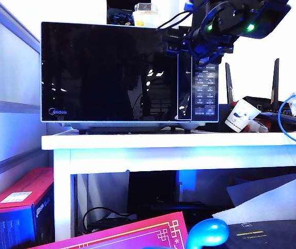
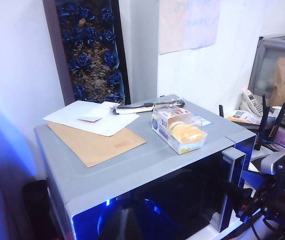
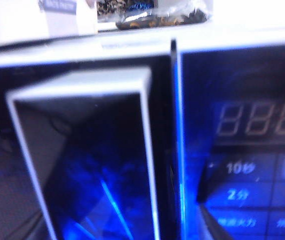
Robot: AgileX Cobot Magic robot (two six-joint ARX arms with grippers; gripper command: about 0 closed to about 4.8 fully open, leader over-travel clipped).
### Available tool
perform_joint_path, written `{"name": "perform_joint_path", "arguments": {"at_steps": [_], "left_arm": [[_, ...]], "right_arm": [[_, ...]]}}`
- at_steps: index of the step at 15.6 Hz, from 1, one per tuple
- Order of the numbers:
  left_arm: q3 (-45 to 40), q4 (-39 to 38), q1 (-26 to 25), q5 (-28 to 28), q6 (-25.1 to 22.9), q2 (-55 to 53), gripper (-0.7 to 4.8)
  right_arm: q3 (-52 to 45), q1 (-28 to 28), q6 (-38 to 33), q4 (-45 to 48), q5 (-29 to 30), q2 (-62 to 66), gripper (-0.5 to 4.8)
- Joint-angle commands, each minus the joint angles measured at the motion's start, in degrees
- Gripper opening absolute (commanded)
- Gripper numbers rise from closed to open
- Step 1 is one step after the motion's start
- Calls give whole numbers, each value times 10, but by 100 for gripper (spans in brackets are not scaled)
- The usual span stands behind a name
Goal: Open the microwave door, place the box of snacks from the top of the microwave inside, then close the microwave door.
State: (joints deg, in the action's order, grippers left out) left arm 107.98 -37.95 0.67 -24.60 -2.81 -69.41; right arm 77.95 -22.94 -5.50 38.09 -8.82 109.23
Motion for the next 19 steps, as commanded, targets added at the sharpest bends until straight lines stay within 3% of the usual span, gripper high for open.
{"name": "perform_joint_path", "arguments": {"at_steps": [1,2,5,6,13,19], "left_arm": [[2,7,0,-1,0,2,-5],[2,7,0,-1,0,2,-6],[2,7,0,-1,0,2,-5],[2,7,0,-1,0,2,-6],[2,-2,0,-1,-2,2,-6],[2,-1,0,-1,-2,2,-6]], "right_arm": [[7,-1,2,-1,1,7,363],[7,-1,2,-6,1,8,339],[7,-1,2,-10,1,8,153],[7,-1,2,-10,1,8,112],[7,-1,2,-12,1,5,112],[7,-1,2,-97,1,-46,112]]}}
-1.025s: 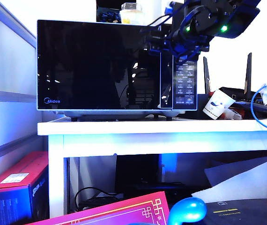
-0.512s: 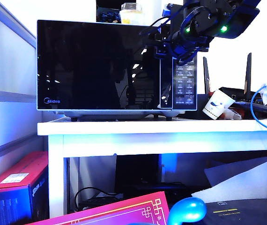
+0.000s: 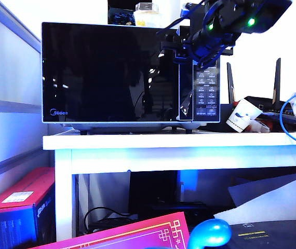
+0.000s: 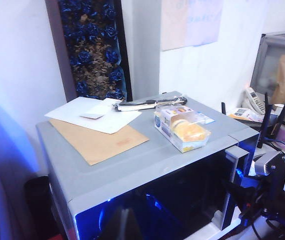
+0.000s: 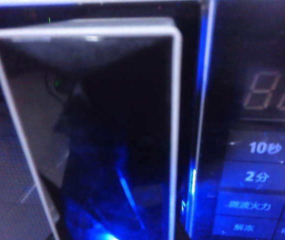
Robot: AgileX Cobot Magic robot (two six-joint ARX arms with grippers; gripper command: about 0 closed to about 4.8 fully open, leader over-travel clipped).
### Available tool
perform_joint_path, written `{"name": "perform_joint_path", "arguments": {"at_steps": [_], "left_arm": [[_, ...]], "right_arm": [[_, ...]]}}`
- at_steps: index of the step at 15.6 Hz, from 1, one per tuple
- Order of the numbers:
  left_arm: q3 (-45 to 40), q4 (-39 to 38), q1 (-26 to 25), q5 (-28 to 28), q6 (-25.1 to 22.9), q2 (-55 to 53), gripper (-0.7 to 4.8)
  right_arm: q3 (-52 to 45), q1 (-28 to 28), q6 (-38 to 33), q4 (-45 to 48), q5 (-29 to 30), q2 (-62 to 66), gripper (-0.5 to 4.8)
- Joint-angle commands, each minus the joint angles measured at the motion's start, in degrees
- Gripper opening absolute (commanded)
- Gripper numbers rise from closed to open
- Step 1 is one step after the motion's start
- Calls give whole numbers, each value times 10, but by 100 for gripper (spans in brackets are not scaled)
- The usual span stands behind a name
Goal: Open the microwave door, place the box of snacks from the top of the microwave inside, then close the microwave door.
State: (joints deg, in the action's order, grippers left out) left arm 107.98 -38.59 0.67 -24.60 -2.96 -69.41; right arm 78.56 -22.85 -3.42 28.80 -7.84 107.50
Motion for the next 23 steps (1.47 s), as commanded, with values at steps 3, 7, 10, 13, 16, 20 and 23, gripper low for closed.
{"name": "perform_joint_path", "arguments": {"at_steps": [3,7,10,13,16,20,23], "left_arm": [[2,6,0,-1,0,2,-6],[2,6,0,-1,-1,2,-6],[2,14,0,-1,0,-5,-6],[2,15,0,-1,0,-13,-6],[2,25,0,-2,0,-26,-6],[0,49,5,-3,0,-48,-6],[0,95,31,-3,0,-68,-6]], "right_arm": [[1,-2,-19,-7,-8,-39,112],[1,-2,-6,-38,44,-54,472],[1,0,21,-61,30,-74,472],[1,0,54,-65,1,-113,472],[1,14,114,-65,-33,-162,471],[1,95,94,-91,115,-199,471],[1,174,-12,-118,396,-181,471]]}}
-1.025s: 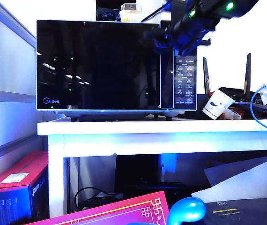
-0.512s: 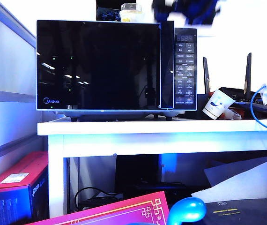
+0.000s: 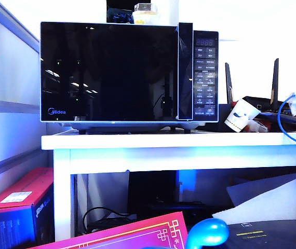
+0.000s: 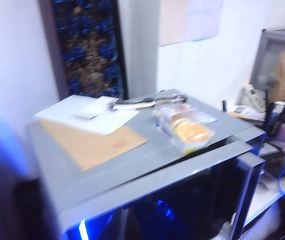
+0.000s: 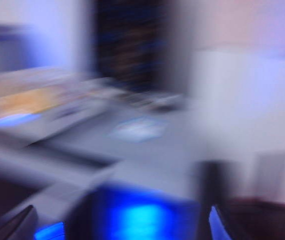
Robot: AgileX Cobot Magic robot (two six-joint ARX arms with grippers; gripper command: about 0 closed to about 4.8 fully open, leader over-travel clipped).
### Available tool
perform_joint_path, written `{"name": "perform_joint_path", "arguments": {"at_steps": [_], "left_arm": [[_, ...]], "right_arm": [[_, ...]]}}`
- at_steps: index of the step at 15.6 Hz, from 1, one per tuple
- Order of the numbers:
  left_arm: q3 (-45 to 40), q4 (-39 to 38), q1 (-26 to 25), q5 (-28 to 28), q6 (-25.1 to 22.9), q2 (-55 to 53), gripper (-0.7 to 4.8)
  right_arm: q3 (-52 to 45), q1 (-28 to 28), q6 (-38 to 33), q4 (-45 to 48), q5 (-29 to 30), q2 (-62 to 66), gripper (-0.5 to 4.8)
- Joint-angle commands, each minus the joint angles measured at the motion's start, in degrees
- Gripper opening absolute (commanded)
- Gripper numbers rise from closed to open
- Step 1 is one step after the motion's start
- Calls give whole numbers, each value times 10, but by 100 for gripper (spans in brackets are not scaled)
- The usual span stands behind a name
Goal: Open the microwave door, place the box of snacks from the top of the microwave inside, then close the microwave door.
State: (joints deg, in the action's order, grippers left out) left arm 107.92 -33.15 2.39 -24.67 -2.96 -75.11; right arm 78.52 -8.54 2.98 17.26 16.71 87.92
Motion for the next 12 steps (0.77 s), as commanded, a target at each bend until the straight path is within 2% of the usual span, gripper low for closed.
{"name": "perform_joint_path", "arguments": {"at_steps": [1,3,4,8,12], "left_arm": [[1,58,23,-2,0,-23,-6],[1,90,36,-2,0,-53,-6],[1,97,37,-2,0,-66,-5],[1,126,39,0,-1,-111,-6],[1,174,40,-1,-1,-127,-6]], "right_arm": [[2,42,-79,-3,193,26,471],[2,46,-91,-3,274,57,471],[2,45,-96,-4,287,69,471],[3,41,-142,46,320,122,472],[20,26,-155,66,341,141,471]]}}
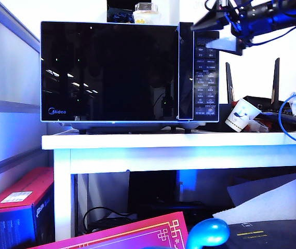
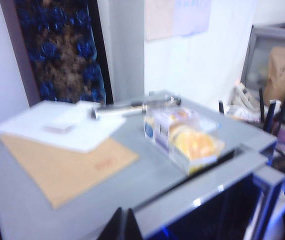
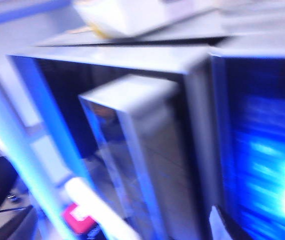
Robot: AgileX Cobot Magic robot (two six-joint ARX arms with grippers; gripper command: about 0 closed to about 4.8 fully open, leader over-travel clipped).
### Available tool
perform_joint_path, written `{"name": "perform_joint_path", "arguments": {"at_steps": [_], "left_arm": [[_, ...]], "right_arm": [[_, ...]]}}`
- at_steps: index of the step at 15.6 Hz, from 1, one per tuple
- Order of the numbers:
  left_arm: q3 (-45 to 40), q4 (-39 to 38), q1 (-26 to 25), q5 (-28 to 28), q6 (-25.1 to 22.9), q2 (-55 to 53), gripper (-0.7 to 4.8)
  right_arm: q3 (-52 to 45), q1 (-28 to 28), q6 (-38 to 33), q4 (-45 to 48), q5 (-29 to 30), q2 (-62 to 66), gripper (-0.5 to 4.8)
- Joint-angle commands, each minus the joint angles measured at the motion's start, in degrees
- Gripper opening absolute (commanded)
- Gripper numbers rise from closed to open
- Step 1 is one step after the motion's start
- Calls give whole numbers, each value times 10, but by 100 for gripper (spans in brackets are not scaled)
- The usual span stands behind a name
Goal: Open the microwave door, place the box of snacks from the top of the microwave inside, then close the microwave door.
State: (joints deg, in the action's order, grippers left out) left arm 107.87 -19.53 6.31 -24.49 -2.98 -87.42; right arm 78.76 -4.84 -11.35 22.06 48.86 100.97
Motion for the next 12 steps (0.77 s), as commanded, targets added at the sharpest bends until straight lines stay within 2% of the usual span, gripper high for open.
{"name": "perform_joint_path", "arguments": {"at_steps": [1,5,12], "left_arm": [[2,52,1,-3,-1,-10,-6],[2,63,1,-4,0,-22,-6],[2,45,0,-4,-1,-23,-6]], "right_arm": [[25,-14,-11,18,19,16,471],[51,-26,-24,20,31,37,471],[52,-21,-52,-23,128,22,471]]}}
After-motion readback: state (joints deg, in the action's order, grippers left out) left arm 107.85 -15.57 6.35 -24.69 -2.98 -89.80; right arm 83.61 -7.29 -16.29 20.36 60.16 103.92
